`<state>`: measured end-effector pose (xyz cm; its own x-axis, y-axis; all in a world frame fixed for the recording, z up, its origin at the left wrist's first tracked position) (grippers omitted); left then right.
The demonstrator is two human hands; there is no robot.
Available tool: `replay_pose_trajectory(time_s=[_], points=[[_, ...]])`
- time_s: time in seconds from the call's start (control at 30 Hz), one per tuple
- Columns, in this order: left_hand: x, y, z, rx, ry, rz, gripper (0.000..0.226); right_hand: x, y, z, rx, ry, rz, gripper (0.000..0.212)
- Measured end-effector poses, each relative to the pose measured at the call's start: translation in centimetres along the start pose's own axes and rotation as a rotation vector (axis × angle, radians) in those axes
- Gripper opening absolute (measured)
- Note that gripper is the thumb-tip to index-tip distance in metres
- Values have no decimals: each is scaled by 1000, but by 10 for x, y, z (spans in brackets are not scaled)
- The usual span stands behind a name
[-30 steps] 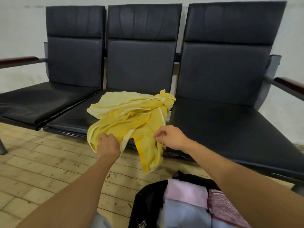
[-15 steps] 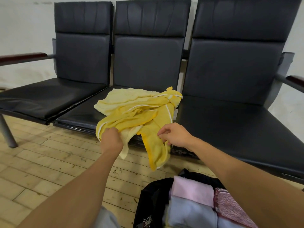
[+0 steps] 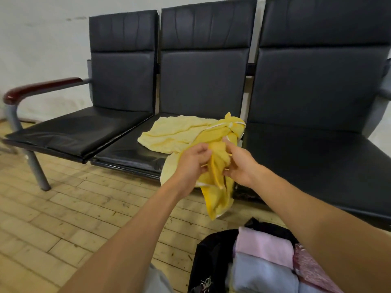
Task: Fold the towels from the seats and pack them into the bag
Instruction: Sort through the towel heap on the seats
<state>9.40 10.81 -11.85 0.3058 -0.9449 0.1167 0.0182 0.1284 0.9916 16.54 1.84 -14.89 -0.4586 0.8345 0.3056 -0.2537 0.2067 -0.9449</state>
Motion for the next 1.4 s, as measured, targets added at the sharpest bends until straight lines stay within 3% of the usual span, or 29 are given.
replay_pose_trajectory(time_s=[0.07, 0.17, 0.27, 0.43, 0.53, 0.67, 0.7, 0.8, 0.9, 1.03, 1.13, 1.23, 1.3, 1.4], points=[[27, -6, 0, -30, -138, -48, 18, -17, -7, 3, -15, 87, 13, 20], [48, -10, -3, -50, -186, -68, 18, -49, -20, 7, -65, 197, 33, 23], [58, -9, -8, -44, -79, -76, 21, -86, -37, 16, -98, 244, 83, 40], [57, -13, -19, -26, 333, -295, 21, -164, -60, 42, -103, 313, 296, 49], [70, -37, -38, -133, 345, -435, 26, -208, -72, 61, -147, 343, 451, 41], [81, -70, -57, -276, 377, -757, 46, -265, -78, 82, -194, 384, 633, 15], [86, -77, -59, -299, 362, -796, 50, -277, -78, 87, -196, 379, 717, 19], [99, -85, -65, -287, 349, -1028, 56, -300, -85, 96, -207, 352, 1063, 23], [109, -83, -68, -252, 394, -1164, 47, -312, -88, 100, -170, 357, 1284, 16], [138, -82, -69, -170, 394, -1134, 23, -313, -82, 102, -130, 330, 1542, 14], [162, -74, -66, -33, 353, -1028, 37, -286, -88, 101, -335, 356, 1762, 24], [179, -77, -62, -56, 220, -700, 19, -255, -84, 92, -564, 256, 1573, 25], [186, -80, -58, -91, 161, -585, 7, -246, -70, 78, -524, 159, 1383, 19], [191, -91, -51, -179, 98, -499, 12, -248, -52, 62, -359, 154, 1328, 26]])
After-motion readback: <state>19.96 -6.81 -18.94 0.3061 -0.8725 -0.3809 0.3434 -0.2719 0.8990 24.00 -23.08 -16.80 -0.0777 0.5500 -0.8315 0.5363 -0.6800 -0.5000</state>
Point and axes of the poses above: each hand's wrist, its own z-axis away from the middle knuckle, its own x-axis out of the palm, y = z × x, the point moved 9 cm from there along -z, towards the middle knuckle, and after that the axes turned 11 degrees about -x, right-handed, at the moved point
